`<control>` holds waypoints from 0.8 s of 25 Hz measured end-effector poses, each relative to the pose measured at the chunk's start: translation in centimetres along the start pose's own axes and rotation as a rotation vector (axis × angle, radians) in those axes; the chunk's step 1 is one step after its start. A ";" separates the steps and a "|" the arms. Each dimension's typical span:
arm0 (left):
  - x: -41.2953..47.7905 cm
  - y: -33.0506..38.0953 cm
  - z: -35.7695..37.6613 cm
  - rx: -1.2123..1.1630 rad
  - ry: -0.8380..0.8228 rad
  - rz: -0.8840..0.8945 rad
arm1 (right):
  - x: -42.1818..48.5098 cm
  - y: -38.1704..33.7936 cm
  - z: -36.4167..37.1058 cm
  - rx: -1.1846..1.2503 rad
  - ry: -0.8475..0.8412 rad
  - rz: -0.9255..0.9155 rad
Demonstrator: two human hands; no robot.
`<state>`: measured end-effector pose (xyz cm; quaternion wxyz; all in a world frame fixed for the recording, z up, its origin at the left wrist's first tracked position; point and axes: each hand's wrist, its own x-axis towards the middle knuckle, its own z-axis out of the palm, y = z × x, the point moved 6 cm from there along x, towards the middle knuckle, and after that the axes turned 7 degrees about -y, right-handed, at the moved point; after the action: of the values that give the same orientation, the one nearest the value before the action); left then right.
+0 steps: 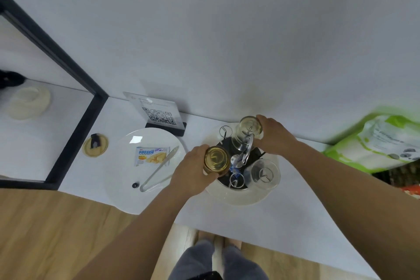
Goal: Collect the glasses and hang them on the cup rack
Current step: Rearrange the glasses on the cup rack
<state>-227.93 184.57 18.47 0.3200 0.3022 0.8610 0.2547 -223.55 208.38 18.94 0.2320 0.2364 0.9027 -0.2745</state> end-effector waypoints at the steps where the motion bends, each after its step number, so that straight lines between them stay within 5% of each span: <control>1: 0.0 0.0 0.1 -0.002 0.002 -0.002 | 0.1 0.0 0.0 -0.006 0.000 -0.004; 20: 1.0 0.3 -0.2 0.016 -0.016 -0.048 | -0.3 0.8 -0.2 -0.043 0.011 0.042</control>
<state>-228.58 185.42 18.44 0.3305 0.2858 0.8675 0.2378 -222.90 209.03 18.99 0.2378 0.2517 0.9045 -0.2490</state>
